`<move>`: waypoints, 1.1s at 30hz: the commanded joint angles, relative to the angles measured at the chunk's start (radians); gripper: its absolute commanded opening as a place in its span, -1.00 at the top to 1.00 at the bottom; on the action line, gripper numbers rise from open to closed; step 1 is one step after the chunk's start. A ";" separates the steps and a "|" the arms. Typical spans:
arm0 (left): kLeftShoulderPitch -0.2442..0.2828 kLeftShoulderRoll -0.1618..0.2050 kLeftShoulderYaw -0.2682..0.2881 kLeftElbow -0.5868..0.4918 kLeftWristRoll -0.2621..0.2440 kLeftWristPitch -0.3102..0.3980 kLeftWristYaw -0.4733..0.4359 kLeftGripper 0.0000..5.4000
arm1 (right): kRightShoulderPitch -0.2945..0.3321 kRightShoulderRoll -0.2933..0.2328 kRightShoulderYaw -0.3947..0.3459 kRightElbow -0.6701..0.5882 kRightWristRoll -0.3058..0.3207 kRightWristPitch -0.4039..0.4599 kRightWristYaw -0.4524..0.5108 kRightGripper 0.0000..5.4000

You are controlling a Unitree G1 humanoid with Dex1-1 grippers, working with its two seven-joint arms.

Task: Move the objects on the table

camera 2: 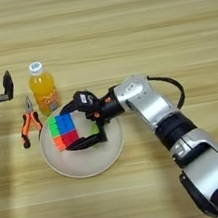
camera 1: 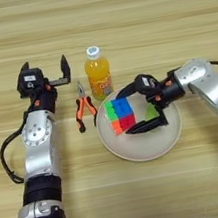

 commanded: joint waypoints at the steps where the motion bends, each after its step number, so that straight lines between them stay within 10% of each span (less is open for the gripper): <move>1: 0.007 -0.005 -0.002 -0.008 -0.011 -0.003 -0.003 -1.00 | -0.023 0.027 -0.004 0.049 -0.026 -0.028 -0.021 -1.00; 22: 0.004 -0.008 -0.002 -0.006 -0.012 -0.003 -0.007 -1.00 | -0.087 0.054 -0.032 0.216 -0.078 -0.107 -0.053 -1.00; 33: 0.005 -0.007 -0.001 -0.006 -0.013 -0.004 -0.009 -1.00 | -0.100 0.063 -0.043 0.261 -0.085 -0.123 -0.032 -0.61</move>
